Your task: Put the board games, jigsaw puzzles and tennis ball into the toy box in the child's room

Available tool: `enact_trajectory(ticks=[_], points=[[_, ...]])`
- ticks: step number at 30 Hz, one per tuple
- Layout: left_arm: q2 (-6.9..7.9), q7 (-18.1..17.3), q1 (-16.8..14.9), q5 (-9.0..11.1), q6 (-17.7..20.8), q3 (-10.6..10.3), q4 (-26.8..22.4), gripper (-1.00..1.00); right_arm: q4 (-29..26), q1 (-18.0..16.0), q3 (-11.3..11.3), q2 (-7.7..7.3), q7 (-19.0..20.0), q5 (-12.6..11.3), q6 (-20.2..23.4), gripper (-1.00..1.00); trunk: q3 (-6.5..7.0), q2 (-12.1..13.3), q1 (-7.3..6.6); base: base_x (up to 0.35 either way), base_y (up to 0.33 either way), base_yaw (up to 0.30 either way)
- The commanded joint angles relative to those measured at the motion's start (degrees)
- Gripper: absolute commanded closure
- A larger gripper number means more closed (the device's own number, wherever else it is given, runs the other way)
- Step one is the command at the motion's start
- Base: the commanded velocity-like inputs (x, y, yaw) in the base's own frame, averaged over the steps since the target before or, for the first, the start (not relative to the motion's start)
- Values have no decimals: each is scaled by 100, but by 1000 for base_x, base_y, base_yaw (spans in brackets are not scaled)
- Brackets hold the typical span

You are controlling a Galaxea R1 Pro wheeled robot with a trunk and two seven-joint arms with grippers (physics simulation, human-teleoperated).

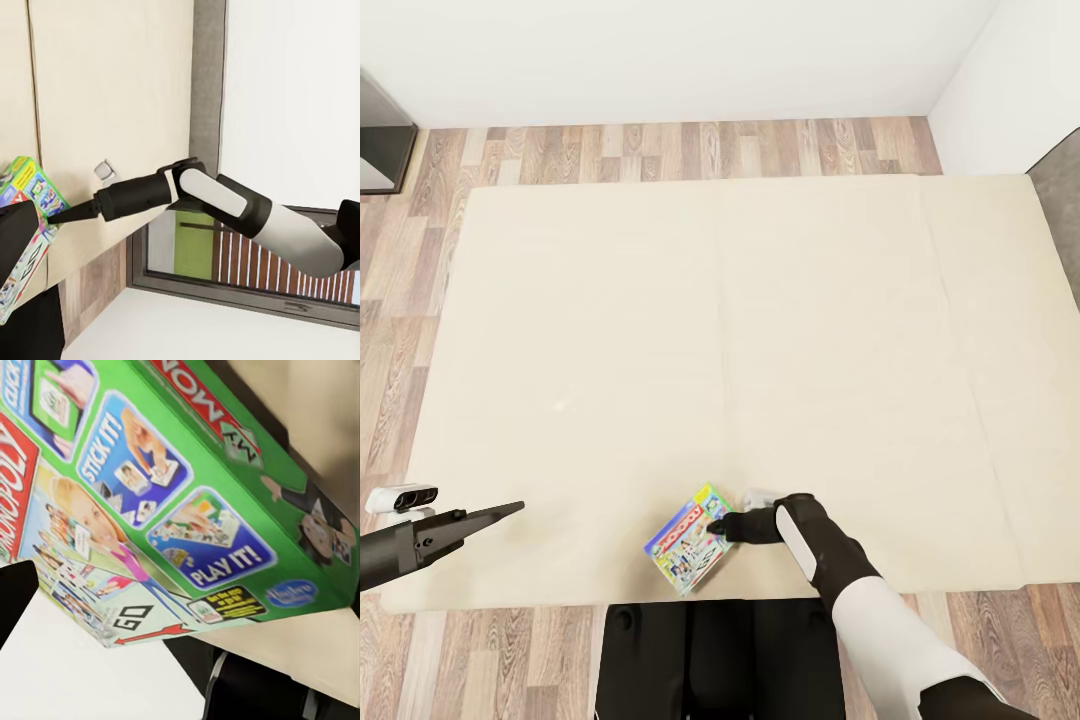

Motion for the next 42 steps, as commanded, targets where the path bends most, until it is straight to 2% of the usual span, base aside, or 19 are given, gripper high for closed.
enact_trajectory(ticks=[1,16,28,35,38,42], points=[[2,-23,-1,-5,61,0,-1,-100,-14,-2,1,0,9,3,24,-100,-6,-9,3,0,0,0],[2,-23,-1,-5,61,0,-1,-100,-204,9,2,0,2,10,-70,-100,-6,-9,3,0,0,0],[2,-23,-1,-5,61,0,-1,-100,-205,10,9,0,24,4,-444,-100,-6,-9,3,0,0,0],[2,-23,-1,-5,61,0,-1,-100,-205,12,5,0,40,3,-493,-100,-6,-9,3,0,0,0],[2,-23,-1,-5,61,0,-1,-100,-205,14,3,0,81,3,-495,-100,-6,-9,3,0,0,0],[2,-23,-1,-5,61,0,1,-100,-205,14,2,0,345,3,-501,-100,-6,-9,3,0,0,0]])
